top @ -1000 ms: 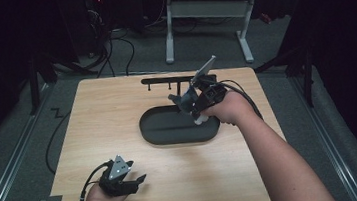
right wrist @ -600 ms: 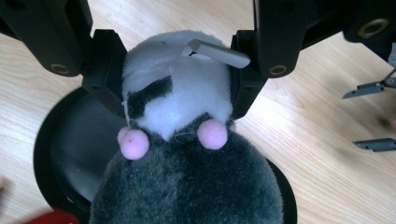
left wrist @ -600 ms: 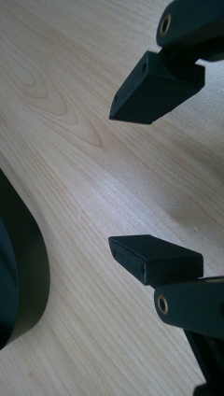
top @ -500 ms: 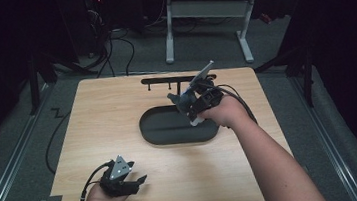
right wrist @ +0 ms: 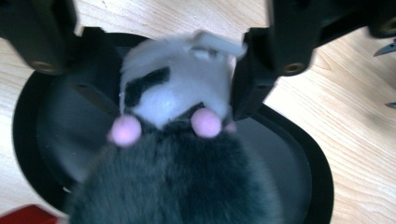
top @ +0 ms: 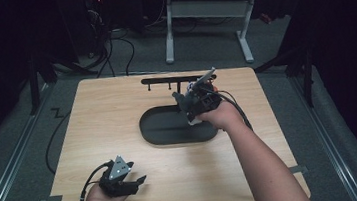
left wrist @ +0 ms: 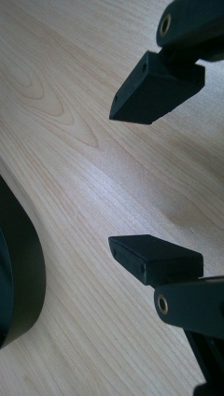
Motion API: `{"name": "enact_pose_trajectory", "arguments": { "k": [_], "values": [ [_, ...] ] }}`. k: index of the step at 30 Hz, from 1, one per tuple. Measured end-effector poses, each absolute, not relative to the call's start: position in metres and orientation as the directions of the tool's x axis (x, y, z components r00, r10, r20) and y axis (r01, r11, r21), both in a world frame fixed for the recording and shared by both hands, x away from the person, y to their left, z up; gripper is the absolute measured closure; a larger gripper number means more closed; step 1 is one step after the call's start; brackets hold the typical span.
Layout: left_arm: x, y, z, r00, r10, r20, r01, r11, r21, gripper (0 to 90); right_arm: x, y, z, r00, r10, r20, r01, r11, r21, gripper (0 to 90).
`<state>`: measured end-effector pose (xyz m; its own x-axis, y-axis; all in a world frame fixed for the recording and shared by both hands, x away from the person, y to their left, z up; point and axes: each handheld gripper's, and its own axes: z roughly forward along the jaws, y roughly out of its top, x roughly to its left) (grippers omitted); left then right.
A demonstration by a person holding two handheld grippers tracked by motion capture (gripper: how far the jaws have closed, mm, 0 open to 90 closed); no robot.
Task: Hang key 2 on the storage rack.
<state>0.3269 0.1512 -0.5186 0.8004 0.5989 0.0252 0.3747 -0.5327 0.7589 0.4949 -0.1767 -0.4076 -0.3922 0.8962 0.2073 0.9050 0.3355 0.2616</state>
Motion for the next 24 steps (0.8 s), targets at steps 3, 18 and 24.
{"name": "enact_pose_trajectory", "arguments": {
  "k": [3,18,24],
  "values": [
    [0.327,0.150,-0.519,0.802,0.597,0.025,0.376,-0.538,0.755,33.3,0.489,-0.181,-0.413,-0.389,0.897,0.208,0.905,0.330,0.268,32.7],
    [0.327,0.147,-0.522,0.794,0.607,0.028,0.388,-0.542,0.745,32.8,0.408,-0.246,-0.453,-0.412,0.901,0.138,0.779,0.270,0.566,33.7],
    [0.329,0.146,-0.524,0.792,0.610,0.028,0.390,-0.541,0.745,32.3,0.355,-0.270,-0.490,-0.440,0.897,0.043,0.636,0.277,0.720,33.5]
  ]
}}
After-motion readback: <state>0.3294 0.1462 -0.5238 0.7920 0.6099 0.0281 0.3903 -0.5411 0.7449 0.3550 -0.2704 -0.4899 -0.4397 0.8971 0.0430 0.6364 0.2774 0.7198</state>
